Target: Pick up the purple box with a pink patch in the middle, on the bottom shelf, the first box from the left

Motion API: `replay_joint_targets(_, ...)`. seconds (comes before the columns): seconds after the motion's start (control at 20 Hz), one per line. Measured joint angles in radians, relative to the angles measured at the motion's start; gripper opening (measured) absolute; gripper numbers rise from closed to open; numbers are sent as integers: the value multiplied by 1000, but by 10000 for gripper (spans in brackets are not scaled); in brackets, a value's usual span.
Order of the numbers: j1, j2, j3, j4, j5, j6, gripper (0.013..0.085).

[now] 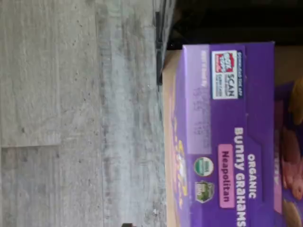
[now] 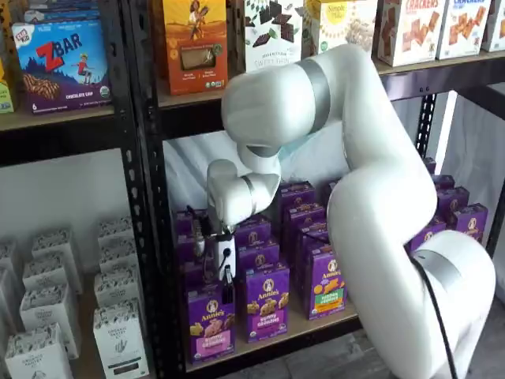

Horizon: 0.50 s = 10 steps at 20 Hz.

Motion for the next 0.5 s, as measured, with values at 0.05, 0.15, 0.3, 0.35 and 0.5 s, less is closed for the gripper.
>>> replay_joint_targets(0.05,-3,15,-16,-2,1,0,850)
replay_joint_targets(0.15,-6,39,-44,-6,9,0,850)
replay_joint_targets(0.3,-8,70,-83,-17,31,7,850)
replay_joint_targets(0.35,-7,82,-96,-22,38,12,850)
replay_joint_targets(0.5,-5,113,-127,-25,48,18,850)
